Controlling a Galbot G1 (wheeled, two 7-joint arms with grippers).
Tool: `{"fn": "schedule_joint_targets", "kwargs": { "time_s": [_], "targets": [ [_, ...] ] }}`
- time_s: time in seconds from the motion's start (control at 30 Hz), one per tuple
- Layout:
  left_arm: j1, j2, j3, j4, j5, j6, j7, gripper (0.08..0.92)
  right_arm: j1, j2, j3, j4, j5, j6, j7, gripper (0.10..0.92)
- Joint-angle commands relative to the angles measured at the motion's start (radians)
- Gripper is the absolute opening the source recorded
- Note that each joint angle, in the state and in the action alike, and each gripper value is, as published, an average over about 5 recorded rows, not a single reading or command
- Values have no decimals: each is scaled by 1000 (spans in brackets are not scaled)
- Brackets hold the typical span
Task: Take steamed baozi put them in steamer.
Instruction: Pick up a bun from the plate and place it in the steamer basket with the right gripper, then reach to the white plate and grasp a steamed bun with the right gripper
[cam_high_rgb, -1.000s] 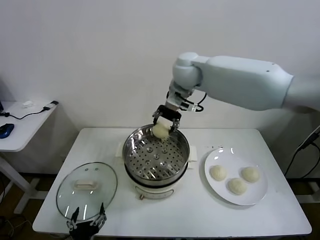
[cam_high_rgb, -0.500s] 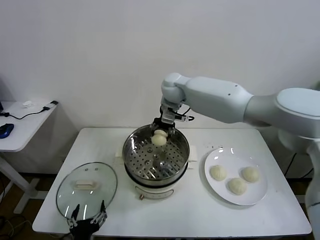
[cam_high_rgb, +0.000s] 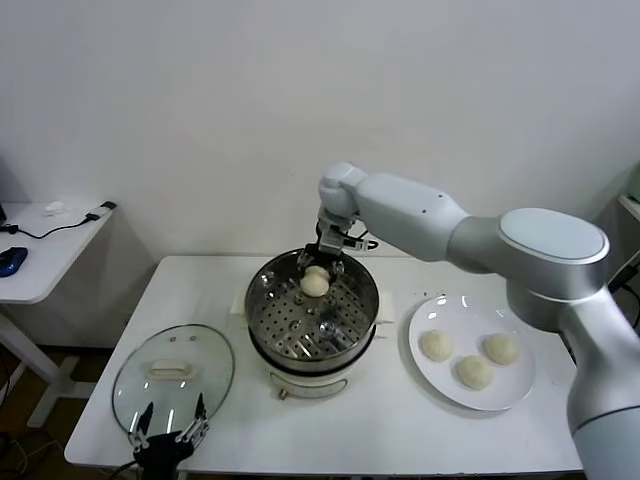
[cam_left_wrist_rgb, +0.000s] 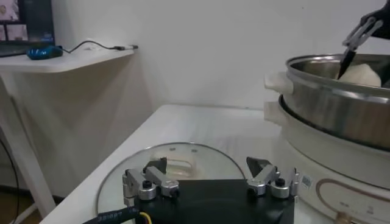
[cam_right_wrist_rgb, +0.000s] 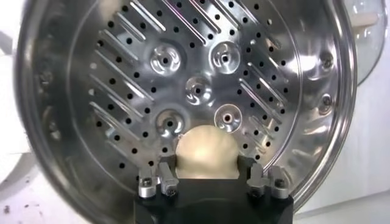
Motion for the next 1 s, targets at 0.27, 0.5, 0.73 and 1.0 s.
{"fn": "schedule_joint_targets", "kwargs": {
  "time_s": [0.27,0.5,0.73,1.0],
  "targets": [
    [8,0,-1,-15,-1,-4,0,823,150,-69,-26,106,233,26,-32,822],
    [10,0,-2,-23,-1,-4,0,823,445,-285,-258,281,670,-153,-72,823],
    [9,1,-7,-30,0,-4,0,823,586,-550,-565,470,788,-557,-10,823],
    [-4,-2,-14,-26,-1,-8,-2,823,612,-727,-788,758,823,-869,139,823]
  ]
}}
